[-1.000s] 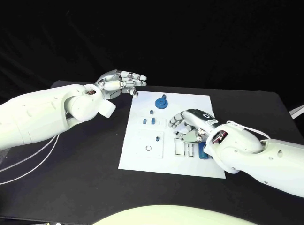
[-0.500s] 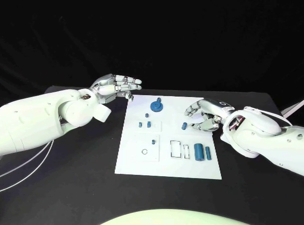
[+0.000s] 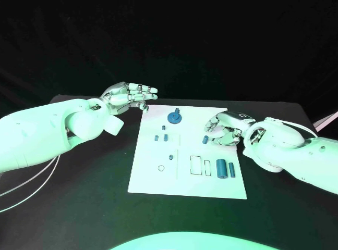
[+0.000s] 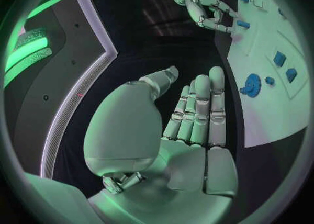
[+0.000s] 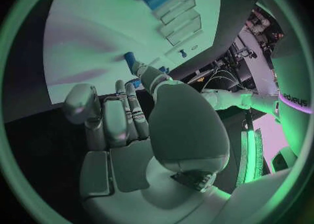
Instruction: Assemble the parts on the task board
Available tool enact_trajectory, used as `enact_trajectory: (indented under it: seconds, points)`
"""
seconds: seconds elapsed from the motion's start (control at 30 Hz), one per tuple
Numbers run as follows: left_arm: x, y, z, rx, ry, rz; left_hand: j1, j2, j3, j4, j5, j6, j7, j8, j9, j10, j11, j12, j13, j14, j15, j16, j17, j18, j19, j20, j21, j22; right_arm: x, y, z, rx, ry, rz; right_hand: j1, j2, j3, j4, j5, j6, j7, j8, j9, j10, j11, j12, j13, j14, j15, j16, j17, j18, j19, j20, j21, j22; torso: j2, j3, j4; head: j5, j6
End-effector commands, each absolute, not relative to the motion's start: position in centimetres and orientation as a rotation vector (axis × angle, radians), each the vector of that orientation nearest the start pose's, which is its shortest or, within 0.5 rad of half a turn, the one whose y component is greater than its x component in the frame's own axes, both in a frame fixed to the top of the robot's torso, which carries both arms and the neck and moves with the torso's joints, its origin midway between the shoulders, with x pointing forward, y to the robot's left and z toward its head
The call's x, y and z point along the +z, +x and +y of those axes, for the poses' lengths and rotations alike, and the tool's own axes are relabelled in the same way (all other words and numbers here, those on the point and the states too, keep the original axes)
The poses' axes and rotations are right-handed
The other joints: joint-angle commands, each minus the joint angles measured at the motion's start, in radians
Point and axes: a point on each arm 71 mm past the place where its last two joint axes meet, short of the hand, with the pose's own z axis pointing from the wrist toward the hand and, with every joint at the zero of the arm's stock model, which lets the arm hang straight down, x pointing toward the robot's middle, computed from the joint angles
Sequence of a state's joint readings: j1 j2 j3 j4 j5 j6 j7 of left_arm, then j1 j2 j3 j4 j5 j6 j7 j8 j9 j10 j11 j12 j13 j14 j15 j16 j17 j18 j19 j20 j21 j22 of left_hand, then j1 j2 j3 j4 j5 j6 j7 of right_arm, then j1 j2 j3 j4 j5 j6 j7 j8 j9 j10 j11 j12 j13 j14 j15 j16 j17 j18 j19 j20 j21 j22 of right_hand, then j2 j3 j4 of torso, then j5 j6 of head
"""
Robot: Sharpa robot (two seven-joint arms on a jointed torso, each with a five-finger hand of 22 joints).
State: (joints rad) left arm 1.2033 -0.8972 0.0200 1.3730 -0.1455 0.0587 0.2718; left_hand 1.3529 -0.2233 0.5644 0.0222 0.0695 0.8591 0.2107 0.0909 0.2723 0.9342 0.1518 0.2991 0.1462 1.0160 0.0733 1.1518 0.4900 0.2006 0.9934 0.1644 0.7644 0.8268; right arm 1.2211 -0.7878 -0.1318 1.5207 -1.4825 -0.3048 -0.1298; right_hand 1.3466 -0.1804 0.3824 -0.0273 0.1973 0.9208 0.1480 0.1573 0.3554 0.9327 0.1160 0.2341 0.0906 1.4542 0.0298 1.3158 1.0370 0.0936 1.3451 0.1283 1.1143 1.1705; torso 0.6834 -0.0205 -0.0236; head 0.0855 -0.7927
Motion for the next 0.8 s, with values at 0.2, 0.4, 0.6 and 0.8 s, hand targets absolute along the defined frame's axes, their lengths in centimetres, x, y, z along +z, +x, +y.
enact_trajectory:
  seconds: [0.2,0.4,0.6,0.8]
  points:
    - [-16.8,51.1,26.1,-1.621,-0.957,1.621,0.001,0.016,-0.022,0.009,-0.003,-0.007,0.007,0.015,-0.015,-0.020,0.001,0.014,-0.010,-0.011,0.002,-0.009,-0.011,-0.016,-0.005,0.001,-0.019,-0.012,-21.6,47.6,-16.8,0.645,-0.251,1.748,-0.001,-0.018,0.110,0.029,-0.007,0.033,0.006,-0.023,-0.006,0.064,-0.015,0.035,-0.018,0.017,-0.016,0.022,0.024,0.003,0.031,-0.013,0.052,0.049,-0.001,-0.0004,-0.0006,0.001,-0.004]
    - [-16.8,51.1,26.1,-1.621,-0.957,1.622,0.001,0.016,-0.022,0.009,-0.003,-0.007,0.007,0.015,-0.015,-0.020,0.001,0.014,-0.010,-0.011,0.002,-0.009,-0.011,-0.016,-0.005,0.001,-0.019,-0.012,-22.2,47.6,-16.6,0.643,-0.255,1.768,-0.016,-0.027,0.159,0.032,-0.012,0.052,0.006,-0.017,-0.002,0.093,-0.019,0.032,-0.021,0.020,-0.018,0.028,0.031,0.000,0.039,-0.016,0.064,0.061,0.000,-0.0002,-0.0009,0.003,-0.006]
    - [-16.8,51.1,26.1,-1.621,-0.957,1.622,0.001,0.016,-0.022,0.009,-0.003,-0.007,0.007,0.015,-0.015,-0.020,0.001,0.014,-0.010,-0.011,0.002,-0.009,-0.011,-0.016,-0.005,0.001,-0.019,-0.012,-22.5,47.6,-16.5,0.643,-0.257,1.778,-0.024,-0.028,0.184,0.033,-0.015,0.066,0.004,-0.011,0.003,0.113,-0.022,0.030,-0.021,0.022,-0.021,0.033,0.037,-0.002,0.044,-0.018,0.073,0.071,-0.001,0.0000,-0.0008,0.002,-0.007]
    - [-16.8,51.1,26.1,-1.621,-0.957,1.623,0.001,0.016,-0.022,0.009,-0.003,-0.007,0.007,0.015,-0.015,-0.020,0.001,0.014,-0.010,-0.011,0.002,-0.009,-0.011,-0.016,-0.005,0.001,-0.019,-0.012,-22.6,47.5,-16.3,0.649,-0.255,1.773,-0.029,-0.021,0.208,0.033,-0.022,0.080,0.000,-0.002,0.010,0.141,-0.028,0.029,-0.019,0.024,-0.025,0.037,0.041,-0.004,0.049,-0.022,0.082,0.081,-0.001,0.0000,-0.0015,0.002,-0.008]
